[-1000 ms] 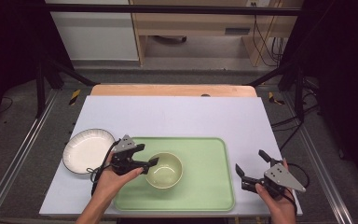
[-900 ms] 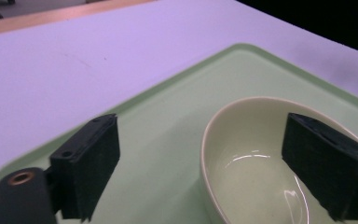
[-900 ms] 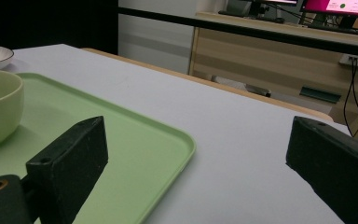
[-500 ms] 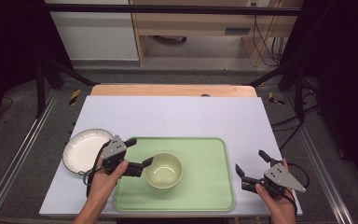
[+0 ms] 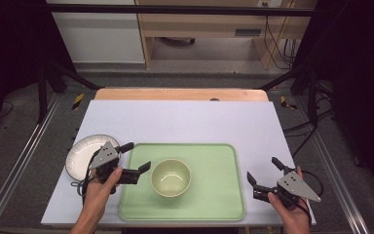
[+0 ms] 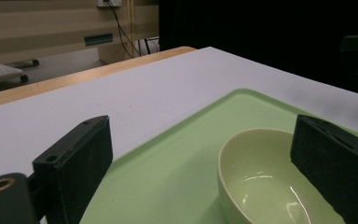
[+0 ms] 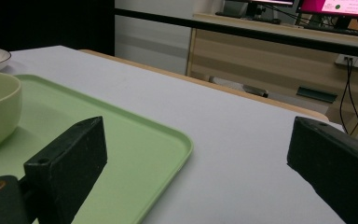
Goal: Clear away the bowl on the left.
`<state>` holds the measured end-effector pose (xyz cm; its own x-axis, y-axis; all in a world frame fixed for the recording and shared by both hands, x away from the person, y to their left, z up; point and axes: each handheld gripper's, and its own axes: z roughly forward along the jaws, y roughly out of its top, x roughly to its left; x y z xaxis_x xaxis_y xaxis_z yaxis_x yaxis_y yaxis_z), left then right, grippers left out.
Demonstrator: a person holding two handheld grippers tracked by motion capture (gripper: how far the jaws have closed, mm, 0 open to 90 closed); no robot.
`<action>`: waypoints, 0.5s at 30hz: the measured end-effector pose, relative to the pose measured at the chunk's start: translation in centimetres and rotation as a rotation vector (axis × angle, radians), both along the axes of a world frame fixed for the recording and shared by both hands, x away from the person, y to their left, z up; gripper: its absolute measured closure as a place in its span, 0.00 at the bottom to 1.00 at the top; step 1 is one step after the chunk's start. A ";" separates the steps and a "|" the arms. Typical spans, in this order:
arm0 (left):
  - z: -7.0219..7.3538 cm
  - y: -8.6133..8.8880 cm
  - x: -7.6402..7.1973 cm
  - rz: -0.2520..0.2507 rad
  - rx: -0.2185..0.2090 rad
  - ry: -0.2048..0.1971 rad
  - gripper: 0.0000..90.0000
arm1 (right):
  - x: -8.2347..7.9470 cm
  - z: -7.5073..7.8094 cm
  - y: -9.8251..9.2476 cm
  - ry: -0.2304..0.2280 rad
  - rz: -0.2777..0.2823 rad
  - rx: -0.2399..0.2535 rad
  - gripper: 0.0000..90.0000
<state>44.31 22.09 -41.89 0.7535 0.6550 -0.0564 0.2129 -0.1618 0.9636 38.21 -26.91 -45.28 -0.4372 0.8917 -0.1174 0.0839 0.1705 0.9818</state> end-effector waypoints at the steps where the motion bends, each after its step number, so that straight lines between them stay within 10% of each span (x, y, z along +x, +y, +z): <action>1: 0.0 0.1 -0.1 -0.005 -0.003 -0.001 0.06 | 0.0 0.0 0.0 0.000 -0.001 0.001 0.05; 15: 0.5 1.7 -0.6 -0.056 -0.019 -0.017 0.05 | -0.1 0.0 0.0 0.001 -0.003 0.003 0.05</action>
